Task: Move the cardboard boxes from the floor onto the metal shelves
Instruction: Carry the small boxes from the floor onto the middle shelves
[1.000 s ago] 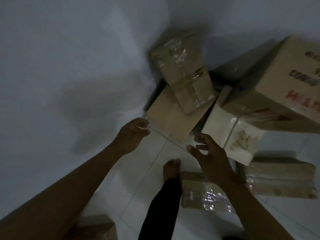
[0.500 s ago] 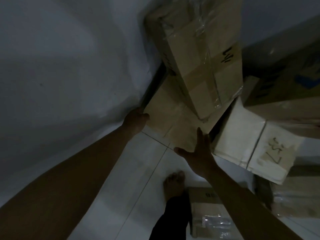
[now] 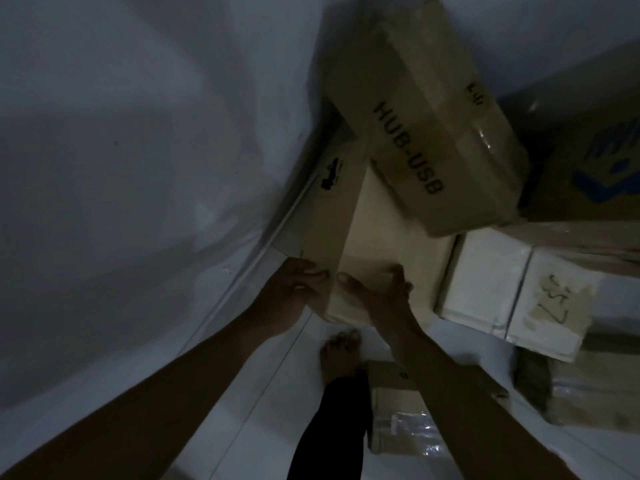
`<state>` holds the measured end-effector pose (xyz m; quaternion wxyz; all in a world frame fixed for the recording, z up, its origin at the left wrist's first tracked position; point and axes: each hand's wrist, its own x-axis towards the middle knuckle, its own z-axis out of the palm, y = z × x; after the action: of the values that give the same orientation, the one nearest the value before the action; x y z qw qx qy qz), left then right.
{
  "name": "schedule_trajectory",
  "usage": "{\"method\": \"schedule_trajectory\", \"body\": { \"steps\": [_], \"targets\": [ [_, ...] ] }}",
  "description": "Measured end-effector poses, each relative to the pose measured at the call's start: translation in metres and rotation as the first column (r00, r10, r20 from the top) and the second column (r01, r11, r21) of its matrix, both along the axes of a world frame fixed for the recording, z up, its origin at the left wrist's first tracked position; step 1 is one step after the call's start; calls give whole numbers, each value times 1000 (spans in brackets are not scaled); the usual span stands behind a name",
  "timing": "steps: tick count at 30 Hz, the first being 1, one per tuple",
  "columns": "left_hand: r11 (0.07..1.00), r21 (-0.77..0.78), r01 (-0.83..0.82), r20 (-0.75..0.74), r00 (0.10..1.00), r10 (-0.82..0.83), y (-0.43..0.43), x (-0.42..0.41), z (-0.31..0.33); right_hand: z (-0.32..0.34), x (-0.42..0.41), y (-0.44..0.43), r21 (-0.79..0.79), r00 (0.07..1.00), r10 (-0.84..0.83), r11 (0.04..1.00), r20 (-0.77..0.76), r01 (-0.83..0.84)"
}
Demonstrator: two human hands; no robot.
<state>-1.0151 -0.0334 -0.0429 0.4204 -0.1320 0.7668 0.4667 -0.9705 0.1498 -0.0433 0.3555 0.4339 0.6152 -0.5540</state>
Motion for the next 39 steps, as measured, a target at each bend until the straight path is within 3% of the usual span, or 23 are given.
{"method": "schedule_trajectory", "body": {
  "steps": [3, 5, 8, 12, 16, 20, 22, 24, 27, 29, 33, 36, 39],
  "targets": [
    [977, 158, 146, -1, 989, -148, 14, 16, 10, -2, -1, 12, 87, 997, -73, 993, -29, 76],
    [963, 184, 199, -38, 980, -195, 17, 23, 11, -3, 2, 20, 161, 999, -44, 986, -29, 48],
    [985, 173, -13, -56, 998, 23, 19, 27, 3, -6, 6, 30, 126, 999, -6, 992, -46, 12],
    [968, -68, -240, -59, 970, 236, 26, 13, -15, -3, 11, 43, 145, 994, 61, 988, -89, -48],
    [932, 81, -353, 167, 927, 337, 41, 11, -22, 3, 23, 70, -30, 986, -75, 997, -151, 71],
    [882, 89, -463, 40, 887, 461, 48, 39, -14, 5, 28, 99, -46, 950, -164, 987, -267, 157],
    [872, 79, -482, -42, 873, 486, 41, 57, -12, 5, 28, 104, 20, 963, -60, 998, -264, 68],
    [881, 84, -465, -103, 876, 472, 35, 71, -8, 1, 30, 100, 161, 958, 161, 979, -236, -125],
    [893, 148, -426, -140, 884, 445, 41, 77, -1, 2, 36, 88, 494, 826, 473, 821, -307, -287],
    [875, 195, -444, -106, 877, 469, 56, 67, 2, 7, 39, 76, 612, 743, 595, 721, -306, -325],
    [825, 255, -505, 35, 857, 514, 91, 47, -5, 7, 34, 61, 626, 711, 694, 605, -112, -492],
    [785, 229, -576, 133, 817, 560, 104, 34, -16, -1, 26, 75, 554, 756, 647, 669, -105, -496],
    [789, 96, -607, 132, 793, 594, 101, 26, -32, -9, 23, 91, 490, 801, 583, 744, -140, -456]
  ]
}}
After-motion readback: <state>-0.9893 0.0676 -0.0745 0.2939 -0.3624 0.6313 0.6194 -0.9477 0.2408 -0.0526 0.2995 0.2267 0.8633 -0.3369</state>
